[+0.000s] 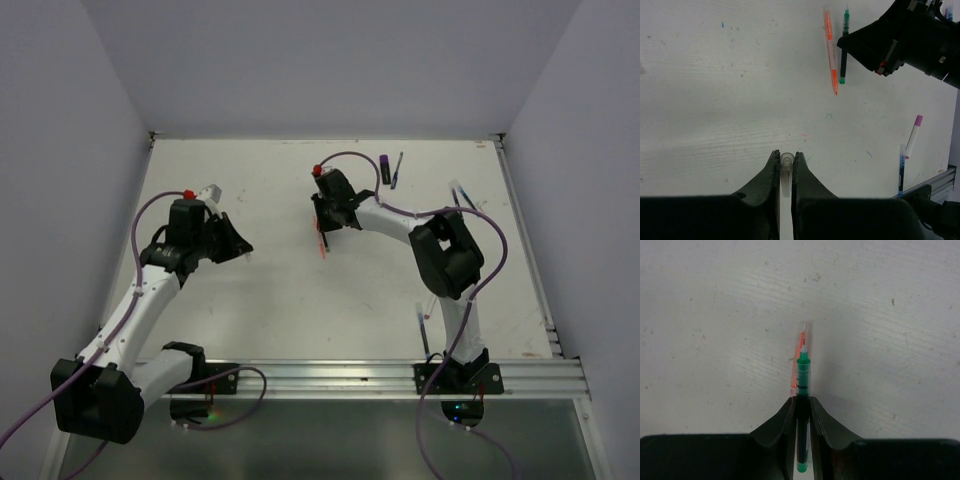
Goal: Open the pen caps
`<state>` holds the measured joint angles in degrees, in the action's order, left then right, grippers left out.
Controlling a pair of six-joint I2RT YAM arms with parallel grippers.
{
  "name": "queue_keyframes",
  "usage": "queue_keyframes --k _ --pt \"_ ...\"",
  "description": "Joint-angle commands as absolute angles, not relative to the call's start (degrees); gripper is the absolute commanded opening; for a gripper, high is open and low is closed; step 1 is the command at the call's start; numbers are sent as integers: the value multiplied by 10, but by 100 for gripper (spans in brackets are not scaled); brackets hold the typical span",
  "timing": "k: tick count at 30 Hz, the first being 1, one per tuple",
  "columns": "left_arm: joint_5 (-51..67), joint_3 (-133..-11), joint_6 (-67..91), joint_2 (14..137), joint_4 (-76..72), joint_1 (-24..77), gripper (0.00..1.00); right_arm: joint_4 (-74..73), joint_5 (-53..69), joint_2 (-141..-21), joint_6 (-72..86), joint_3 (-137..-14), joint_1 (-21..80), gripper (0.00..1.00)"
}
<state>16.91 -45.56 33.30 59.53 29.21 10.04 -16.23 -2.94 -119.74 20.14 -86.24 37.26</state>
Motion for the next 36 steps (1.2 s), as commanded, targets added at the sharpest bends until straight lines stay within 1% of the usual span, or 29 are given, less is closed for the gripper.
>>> queue_keyframes --k 1,12,19,20,21,23,26,28,29,31,36 --pt "172 -451 319 592 281 99 0 -152 -24 -1203 207 -884 367 21" --pt "172 -446 323 592 278 99 0 -152 -25 -1190 206 -876 365 23" --pt "169 -458 328 623 272 99 0 -153 -33 -1172 207 -853 359 24" --pt "170 -457 329 622 270 99 0 -155 -31 -1172 202 -853 359 31" --pt "171 -455 329 620 268 99 0 -156 -18 -1172 186 -856 359 36" --pt "172 -451 330 619 263 99 0 -158 -7 -1170 175 -859 369 41" --pt "181 -439 335 619 253 99 0 -163 -25 -1159 166 -860 388 41" --pt "183 -434 338 615 250 99 0 -133 -6 -1146 173 -847 397 38" --pt "182 -434 338 613 251 99 0 -129 -2 -1145 177 -849 405 32" --pt "182 -435 338 613 255 99 0 -131 -2 -1151 183 -860 415 28" --pt "178 -436 336 605 264 99 0 -137 13 -1173 190 -888 449 29"
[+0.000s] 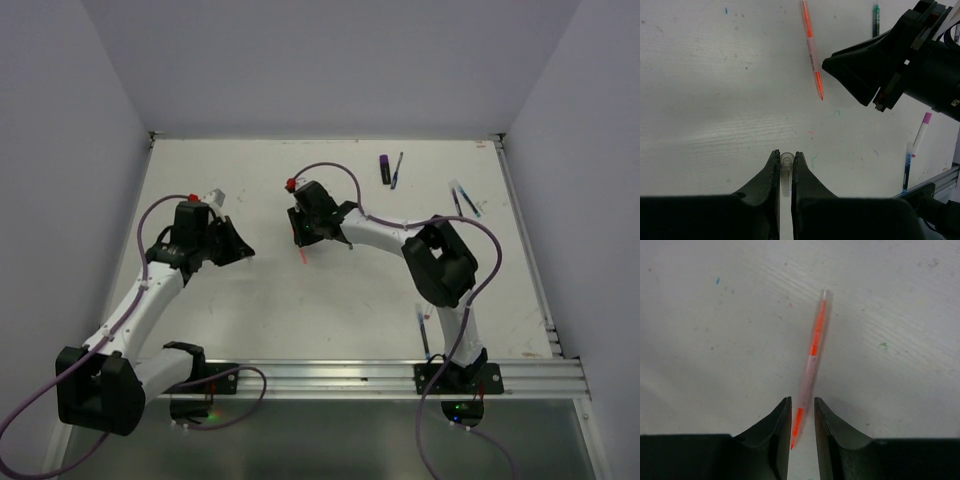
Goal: Open the pen caps
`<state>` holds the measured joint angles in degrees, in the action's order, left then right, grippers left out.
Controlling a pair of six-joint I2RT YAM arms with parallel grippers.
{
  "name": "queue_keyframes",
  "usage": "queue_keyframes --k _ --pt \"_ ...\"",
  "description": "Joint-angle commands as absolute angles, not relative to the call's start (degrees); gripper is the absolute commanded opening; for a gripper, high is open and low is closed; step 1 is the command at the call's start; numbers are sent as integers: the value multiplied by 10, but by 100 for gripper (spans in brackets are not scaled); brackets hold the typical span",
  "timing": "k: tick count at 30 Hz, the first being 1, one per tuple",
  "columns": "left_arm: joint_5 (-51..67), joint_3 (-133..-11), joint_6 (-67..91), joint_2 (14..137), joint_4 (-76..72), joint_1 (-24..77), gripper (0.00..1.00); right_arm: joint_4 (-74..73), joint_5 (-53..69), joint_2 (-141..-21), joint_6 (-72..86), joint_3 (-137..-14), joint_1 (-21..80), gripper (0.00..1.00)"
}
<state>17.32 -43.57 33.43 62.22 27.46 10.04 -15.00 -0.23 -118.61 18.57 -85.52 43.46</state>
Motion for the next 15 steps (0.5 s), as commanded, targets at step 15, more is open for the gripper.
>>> queue_keyframes --k 15 --pt "178 -436 337 591 274 99 0 -134 52 -1245 212 -933 460 28"
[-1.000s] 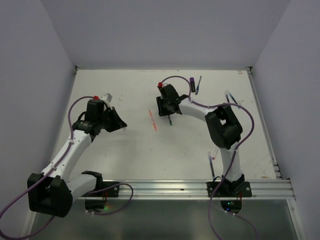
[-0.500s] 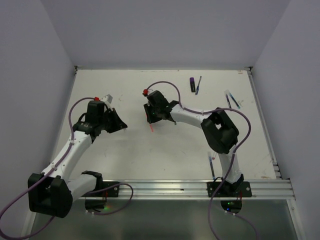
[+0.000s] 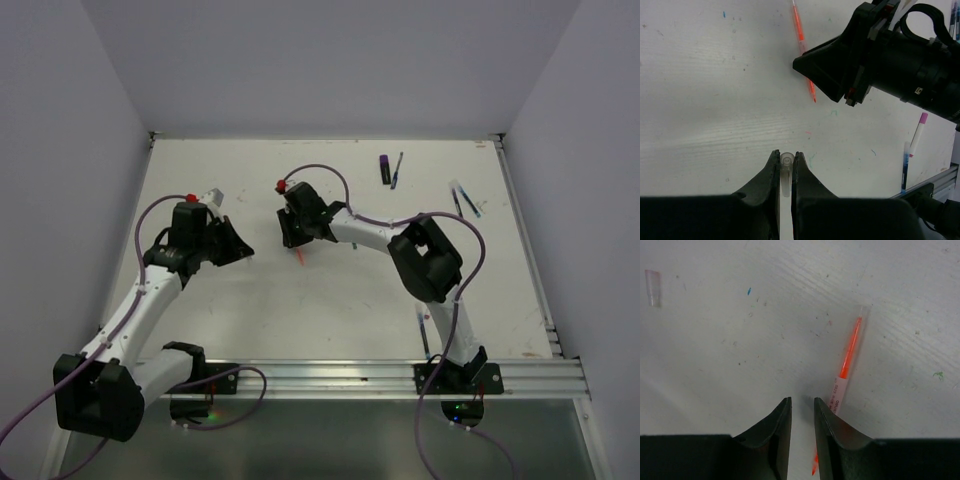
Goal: Open the pen caps
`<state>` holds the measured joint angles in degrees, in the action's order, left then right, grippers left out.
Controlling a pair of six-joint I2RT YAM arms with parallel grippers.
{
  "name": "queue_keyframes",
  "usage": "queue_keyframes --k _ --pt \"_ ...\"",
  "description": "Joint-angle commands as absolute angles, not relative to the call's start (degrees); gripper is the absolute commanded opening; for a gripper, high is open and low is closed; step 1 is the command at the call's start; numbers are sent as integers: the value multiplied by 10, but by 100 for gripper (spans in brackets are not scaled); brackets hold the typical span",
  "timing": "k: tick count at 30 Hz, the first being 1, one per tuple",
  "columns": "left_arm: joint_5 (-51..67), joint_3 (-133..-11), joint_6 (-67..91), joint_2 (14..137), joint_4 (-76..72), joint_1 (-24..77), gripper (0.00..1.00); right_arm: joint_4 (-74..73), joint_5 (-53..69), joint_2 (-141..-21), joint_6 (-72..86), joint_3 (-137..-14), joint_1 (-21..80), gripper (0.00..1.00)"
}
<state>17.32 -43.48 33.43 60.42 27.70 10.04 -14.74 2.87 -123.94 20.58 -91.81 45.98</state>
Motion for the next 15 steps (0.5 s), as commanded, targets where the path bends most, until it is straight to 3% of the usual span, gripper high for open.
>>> queue_keyframes --k 1,15 --pt "178 -436 337 591 274 99 0 -131 53 -1245 214 -933 460 28" --pt "178 -433 333 601 270 99 0 -181 -30 -1246 228 -926 443 28"
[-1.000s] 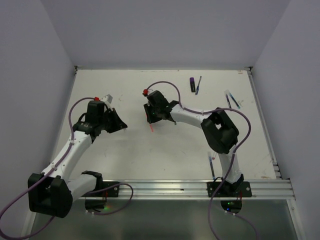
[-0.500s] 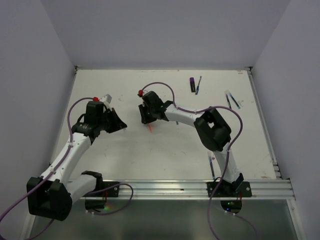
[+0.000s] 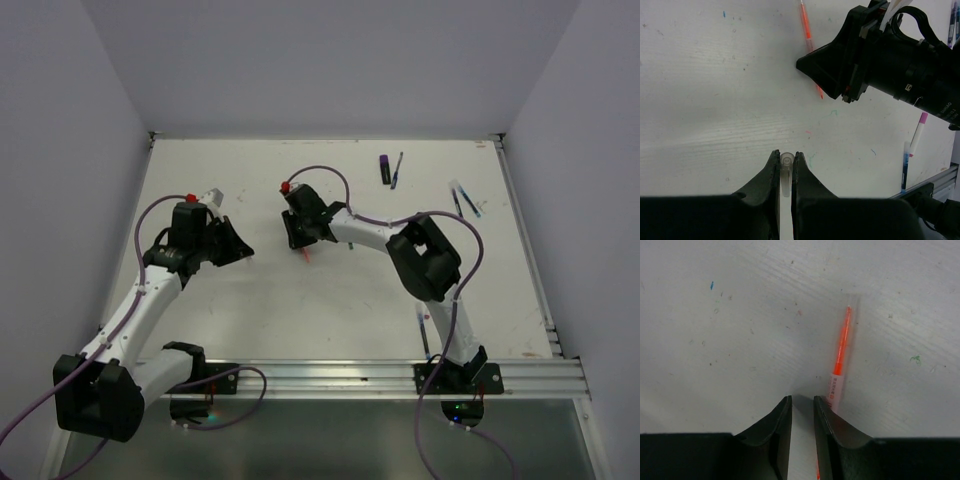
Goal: Open the pen caps
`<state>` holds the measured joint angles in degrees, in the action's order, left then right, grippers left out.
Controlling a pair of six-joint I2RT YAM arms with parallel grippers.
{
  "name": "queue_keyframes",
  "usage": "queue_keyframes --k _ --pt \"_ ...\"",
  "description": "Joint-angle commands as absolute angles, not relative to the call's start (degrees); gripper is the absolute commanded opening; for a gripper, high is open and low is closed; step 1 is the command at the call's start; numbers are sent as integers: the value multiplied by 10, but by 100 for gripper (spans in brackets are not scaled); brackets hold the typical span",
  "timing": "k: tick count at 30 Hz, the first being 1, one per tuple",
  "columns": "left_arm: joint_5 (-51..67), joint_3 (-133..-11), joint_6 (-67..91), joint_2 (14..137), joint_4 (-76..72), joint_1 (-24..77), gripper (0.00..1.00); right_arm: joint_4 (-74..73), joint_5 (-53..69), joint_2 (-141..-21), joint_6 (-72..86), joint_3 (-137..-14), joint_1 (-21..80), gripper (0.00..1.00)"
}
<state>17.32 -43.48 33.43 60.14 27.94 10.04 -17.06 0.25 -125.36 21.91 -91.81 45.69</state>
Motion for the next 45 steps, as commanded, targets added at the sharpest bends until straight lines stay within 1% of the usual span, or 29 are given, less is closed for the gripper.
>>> queue_keyframes --k 1,11,25,28,32,36,40,45 --pt "178 -432 332 602 270 99 0 -182 -35 -1245 229 -923 441 28" --pt "181 -432 327 610 265 99 0 -183 -61 -1223 228 -890 420 28" --pt "158 -439 340 636 262 99 0 -178 -61 -1210 224 -862 381 28" --pt "130 -470 338 681 277 99 0 -176 -55 -1205 220 -857 377 28" --pt "56 -523 323 757 316 99 0 -147 -27 -1192 214 -839 377 28" --pt "31 -576 311 843 344 98 0 -157 -21 -1199 210 -848 377 28" --pt "-19 -622 302 887 365 96 0 -158 -13 -1201 209 -847 377 28" --pt "-68 -636 298 920 376 92 0 -160 -11 -1200 207 -851 377 28"
